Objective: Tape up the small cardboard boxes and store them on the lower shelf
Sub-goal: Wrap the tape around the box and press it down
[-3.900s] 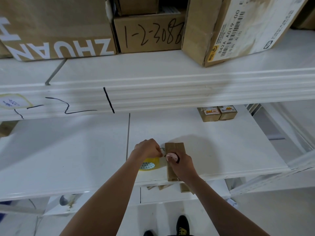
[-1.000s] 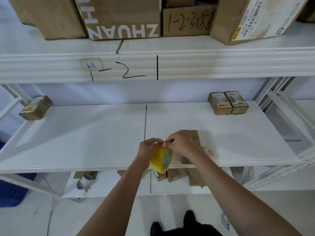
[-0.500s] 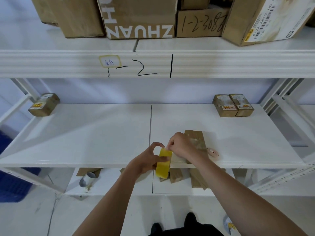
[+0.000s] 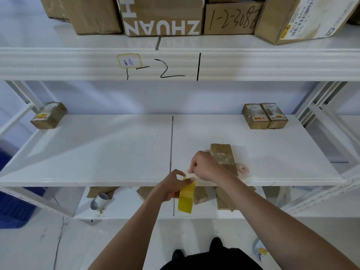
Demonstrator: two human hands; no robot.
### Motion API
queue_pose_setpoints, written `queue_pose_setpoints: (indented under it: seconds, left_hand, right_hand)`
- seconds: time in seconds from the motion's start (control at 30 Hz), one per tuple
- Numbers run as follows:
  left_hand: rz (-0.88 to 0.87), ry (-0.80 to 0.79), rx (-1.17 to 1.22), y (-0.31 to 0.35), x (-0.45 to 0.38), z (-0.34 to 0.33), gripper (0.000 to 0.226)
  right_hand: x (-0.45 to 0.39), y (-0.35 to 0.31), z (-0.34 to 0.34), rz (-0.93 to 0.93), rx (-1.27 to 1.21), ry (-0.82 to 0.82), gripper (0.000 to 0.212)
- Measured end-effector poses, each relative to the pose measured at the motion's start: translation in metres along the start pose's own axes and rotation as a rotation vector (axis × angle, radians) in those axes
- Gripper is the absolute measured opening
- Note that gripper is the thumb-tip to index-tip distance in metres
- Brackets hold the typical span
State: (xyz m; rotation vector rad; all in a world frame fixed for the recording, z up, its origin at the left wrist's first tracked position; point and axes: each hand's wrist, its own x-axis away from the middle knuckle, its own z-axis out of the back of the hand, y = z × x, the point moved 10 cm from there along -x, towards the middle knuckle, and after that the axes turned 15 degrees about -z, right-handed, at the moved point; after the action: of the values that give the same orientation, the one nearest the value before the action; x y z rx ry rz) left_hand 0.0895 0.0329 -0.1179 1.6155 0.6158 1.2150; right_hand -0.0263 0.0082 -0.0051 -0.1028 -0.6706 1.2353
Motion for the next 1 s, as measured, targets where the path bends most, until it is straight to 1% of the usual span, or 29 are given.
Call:
queue_pose_setpoints:
  seconds: [0.07,0.17,0.3,0.4,0.43,0.47,0.57,0.6,0.7,0.73,0.83,0.9,1.0]
  left_hand:
    - [0.001,0.027,0.004,-0.004,0.001,0.002,0.055]
    - [-0.029,0.006,0.045,-0.006,0.001,-0.001,0.056]
    - [-0.022,-0.142,0.065,-0.015,0.007,-0.011,0.065]
    - [-0.035,-0.188,0.059,-0.016,0.008,-0.013,0.047]
    - [-0.026,-0.175,0.059,-0.017,0.008,-0.013,0.045]
    - [-0.001,-0.139,0.059,-0.021,0.007,-0.011,0.048]
    - [0.068,0.008,0.040,-0.033,0.005,0.002,0.061]
    - [0.071,0.031,0.031,-0.035,0.005,0.004,0.065]
    - [0.063,0.050,0.036,-0.036,0.004,0.004,0.073]
    - [0.067,0.056,0.045,-0.039,0.004,0.003,0.071]
    - [0.072,0.047,0.024,-0.053,0.004,0.001,0.051]
    - [0.104,0.075,0.049,-0.066,0.006,0.004,0.048]
    - [0.150,0.112,0.077,-0.074,0.007,0.008,0.033]
  right_hand:
    - [0.000,-0.001,-0.003,0.004,-0.006,0.006,0.019]
    - [-0.005,0.004,-0.003,-0.019,-0.049,0.017,0.013]
    - [-0.009,0.008,-0.001,-0.035,-0.058,0.020,0.011]
    - [-0.006,0.007,-0.006,-0.025,-0.022,-0.005,0.016]
    - [-0.005,0.007,-0.008,-0.025,-0.005,-0.010,0.018]
    - [-0.004,0.007,-0.009,-0.025,0.007,-0.011,0.020]
    - [-0.004,0.002,-0.008,-0.013,0.011,-0.020,0.032]
    - [-0.005,0.001,-0.008,-0.010,0.007,-0.021,0.032]
    - [-0.012,0.004,-0.006,-0.018,-0.037,-0.013,0.017]
    - [-0.014,0.004,-0.008,-0.017,-0.042,-0.023,0.013]
    - [-0.019,0.007,-0.021,-0.020,-0.010,-0.053,0.007]
    - [-0.024,0.012,-0.030,-0.040,-0.022,-0.052,0.008]
    - [-0.034,0.014,-0.038,-0.062,-0.046,-0.036,0.009]
